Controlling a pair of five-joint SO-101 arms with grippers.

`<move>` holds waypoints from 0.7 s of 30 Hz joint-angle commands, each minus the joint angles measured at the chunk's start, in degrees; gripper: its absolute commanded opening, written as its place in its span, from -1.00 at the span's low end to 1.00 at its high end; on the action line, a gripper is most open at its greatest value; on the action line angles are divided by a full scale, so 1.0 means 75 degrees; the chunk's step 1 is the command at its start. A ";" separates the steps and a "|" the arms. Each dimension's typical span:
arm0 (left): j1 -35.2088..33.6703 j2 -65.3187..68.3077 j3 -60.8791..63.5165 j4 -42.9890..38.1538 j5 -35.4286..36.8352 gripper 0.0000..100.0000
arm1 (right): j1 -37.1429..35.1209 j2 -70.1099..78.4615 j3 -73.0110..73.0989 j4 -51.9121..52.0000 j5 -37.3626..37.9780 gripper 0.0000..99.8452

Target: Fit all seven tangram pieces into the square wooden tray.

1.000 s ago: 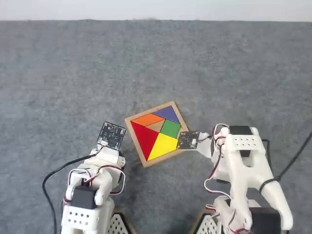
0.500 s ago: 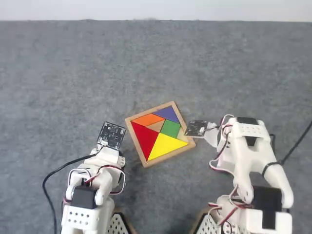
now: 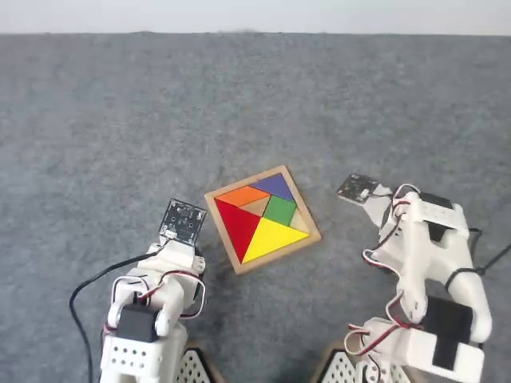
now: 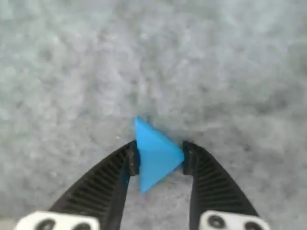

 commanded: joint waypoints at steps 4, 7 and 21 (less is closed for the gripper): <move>-0.0035 -0.0164 -0.0088 0.0035 0.0035 -0.97 | 0.0533 0.0029 -0.0305 -0.0721 -0.1160 -0.66; -0.0035 -0.0164 -0.0088 0.0035 0.0035 -0.97 | 0.0498 0.0029 -0.0328 -0.0662 -0.1160 -0.83; -0.0035 -0.0164 -0.0088 0.0035 0.0035 -0.97 | 0.0264 -0.0053 -0.2110 -0.0158 -0.2930 -0.98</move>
